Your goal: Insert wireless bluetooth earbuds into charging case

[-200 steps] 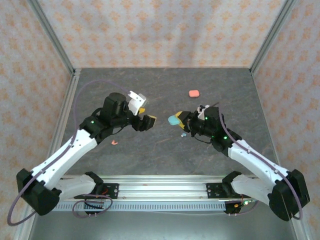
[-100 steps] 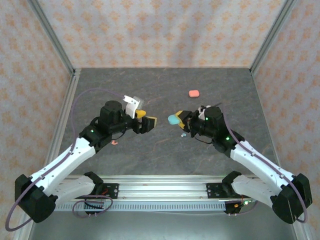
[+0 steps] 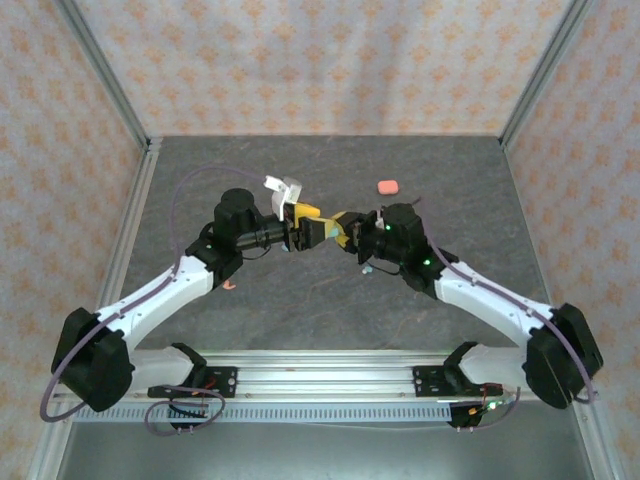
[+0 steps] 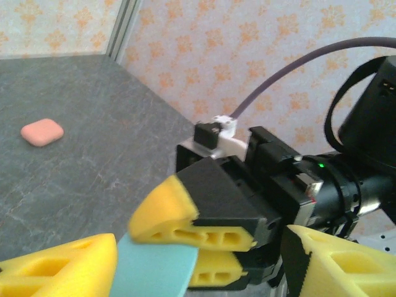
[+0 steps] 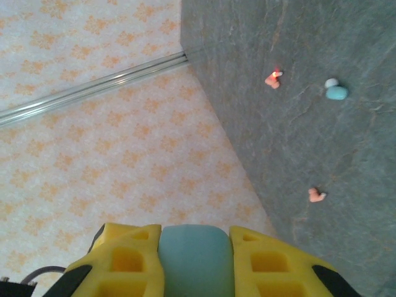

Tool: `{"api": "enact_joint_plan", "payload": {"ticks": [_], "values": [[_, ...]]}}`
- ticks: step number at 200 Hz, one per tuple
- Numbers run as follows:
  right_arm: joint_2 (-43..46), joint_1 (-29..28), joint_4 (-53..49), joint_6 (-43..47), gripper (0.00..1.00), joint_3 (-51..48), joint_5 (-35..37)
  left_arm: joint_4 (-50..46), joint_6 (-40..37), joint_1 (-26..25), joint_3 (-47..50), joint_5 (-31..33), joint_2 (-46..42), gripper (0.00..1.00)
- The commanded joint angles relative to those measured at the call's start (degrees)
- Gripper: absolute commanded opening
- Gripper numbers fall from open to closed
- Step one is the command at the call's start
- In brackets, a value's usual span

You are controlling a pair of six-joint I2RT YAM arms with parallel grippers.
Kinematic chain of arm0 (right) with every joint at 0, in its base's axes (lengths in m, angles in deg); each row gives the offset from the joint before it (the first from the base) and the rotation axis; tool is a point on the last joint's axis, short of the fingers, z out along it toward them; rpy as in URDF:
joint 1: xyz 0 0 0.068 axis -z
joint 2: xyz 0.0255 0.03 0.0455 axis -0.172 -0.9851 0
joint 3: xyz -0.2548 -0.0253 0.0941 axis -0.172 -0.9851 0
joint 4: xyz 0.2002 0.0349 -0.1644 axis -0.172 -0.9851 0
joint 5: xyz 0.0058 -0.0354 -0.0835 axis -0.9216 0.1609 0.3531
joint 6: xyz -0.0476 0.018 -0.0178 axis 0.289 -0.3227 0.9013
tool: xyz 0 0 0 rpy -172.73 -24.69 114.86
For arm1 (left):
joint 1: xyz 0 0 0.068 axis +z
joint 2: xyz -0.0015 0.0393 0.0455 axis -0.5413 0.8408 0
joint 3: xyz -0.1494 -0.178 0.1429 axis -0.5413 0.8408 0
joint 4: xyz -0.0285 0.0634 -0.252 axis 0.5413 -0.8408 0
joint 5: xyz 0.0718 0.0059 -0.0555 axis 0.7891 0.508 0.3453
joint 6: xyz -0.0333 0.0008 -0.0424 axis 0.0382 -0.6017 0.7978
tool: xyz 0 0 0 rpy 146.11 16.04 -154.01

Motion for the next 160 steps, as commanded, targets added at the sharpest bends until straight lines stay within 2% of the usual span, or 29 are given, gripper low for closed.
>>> {"api": "enact_joint_plan", "payload": {"ticks": [1, 22, 43, 77, 131, 160], "values": [[-4.0, 2.3, 9.2, -4.0, 0.06, 4.0, -5.1, 9.1, 2.2, 1.5, 0.1, -3.8, 1.4, 0.69], [-7.8, 5.4, 15.4, -5.9, 0.05, 4.9, -9.2, 13.2, 4.4, 4.3, 1.0, -4.6, 3.4, 0.68], [-9.5, 7.2, 19.3, -7.0, 0.05, 4.9, -10.9, 12.5, 3.4, 6.3, 0.2, -6.5, 5.0, 0.67], [-10.2, 9.1, 19.5, -6.9, 0.05, 4.9, -15.2, 8.5, -4.7, 7.0, -0.3, -9.2, 5.3, 0.63], [-12.5, 10.0, 20.2, -5.6, 0.05, 6.6, -22.9, 9.2, -6.4, 8.5, -0.1, -11.6, 7.1, 0.61], [-12.1, 10.0, 20.1, -4.8, 0.04, 7.7, -25.0, 5.9, -8.9, 8.4, -2.4, -13.8, 8.4, 0.53]]}}
